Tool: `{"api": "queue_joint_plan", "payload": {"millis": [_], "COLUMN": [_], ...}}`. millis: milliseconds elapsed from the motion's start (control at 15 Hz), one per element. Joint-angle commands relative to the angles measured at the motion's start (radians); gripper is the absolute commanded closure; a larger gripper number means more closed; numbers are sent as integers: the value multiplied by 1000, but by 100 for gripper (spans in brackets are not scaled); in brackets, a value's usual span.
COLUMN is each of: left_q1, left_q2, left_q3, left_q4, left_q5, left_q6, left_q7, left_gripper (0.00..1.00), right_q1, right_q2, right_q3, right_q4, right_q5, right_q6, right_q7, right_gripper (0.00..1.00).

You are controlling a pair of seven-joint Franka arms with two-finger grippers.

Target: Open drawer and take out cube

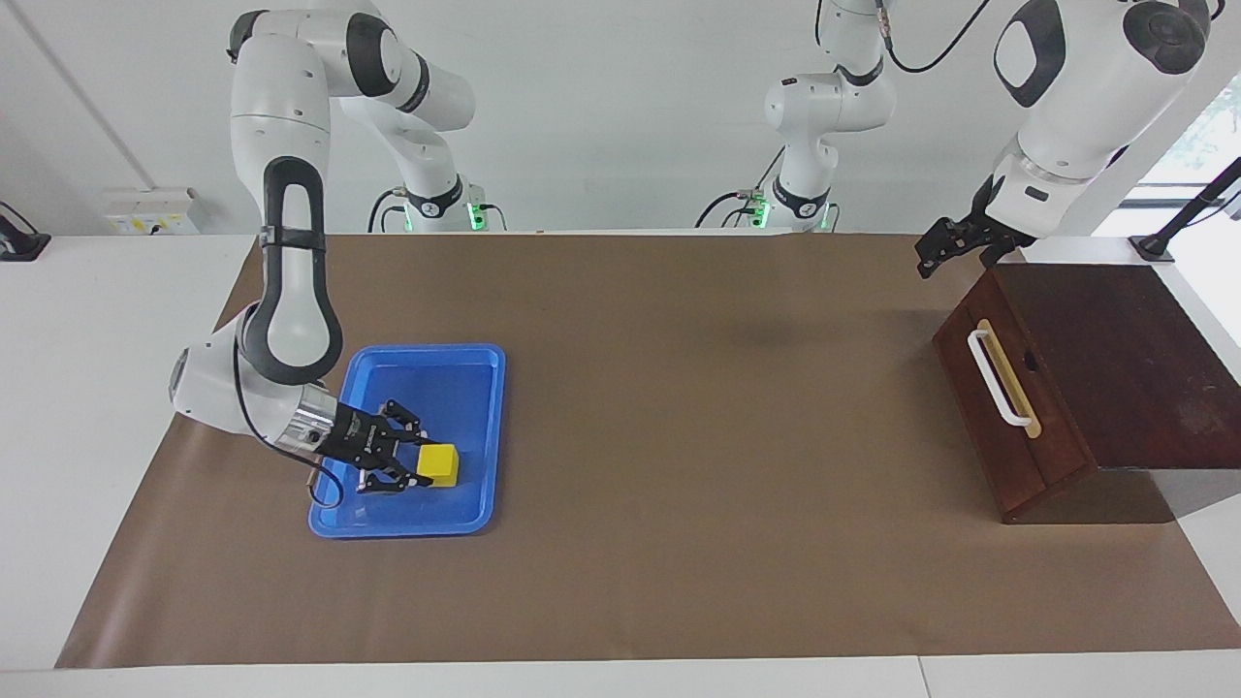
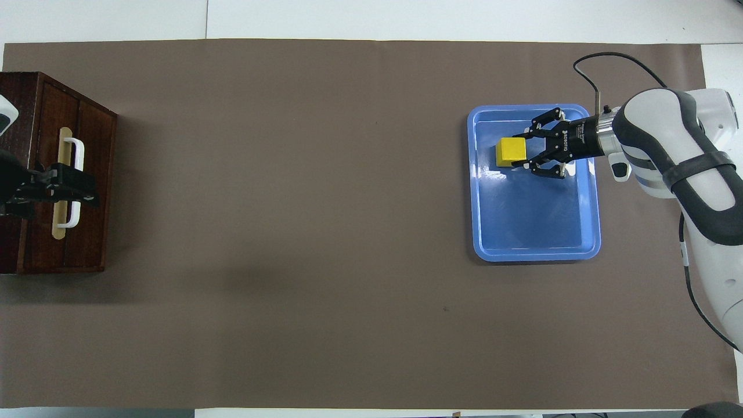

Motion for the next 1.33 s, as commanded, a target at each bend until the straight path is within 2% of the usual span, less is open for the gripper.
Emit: {"api": "queue_joint_plan", "payload": {"millis": [0,67,200,533,667,867,1133,1267], "left_q1": [-10,-10,-14,-14,-14,-15,-37,-37], "left_q2": [-33,-33,-33,-37,-41,-43,-43,-41], "left_q3": [15,15,17,12,14,8,6,6], "left_q4": [0,-1,4,19,10,10,10,14], "left_q5": [-26,-26,-28,-29,-28,-28,-26,-26], "left_q6": [-5,-9,-9,-9,-6,-9,-10,-21], "left_q7": [18,18,18,18,28,39,71,88], "left_gripper": [0,0,0,0,0,0,0,0], "right_q1": [0,2,-11,-4,11,66,78,71], "right_q2": [-12,-13,-19,-88,-137,-252,-360,-389], "right_q3": [3,3,3,-4,-3,-1,-1,-4], "right_q4": [-38,-35,-13,47,50,48,106,148], "right_q5": [20,20,20,-21,-103,-264,-424,-481], "right_q6": [7,2,-52,-149,-151,-166,-299,-365], "right_q7": [-38,-29,-26,54,60,61,34,-68], "right_gripper": [38,9,0,0,0,0,0,0]}}
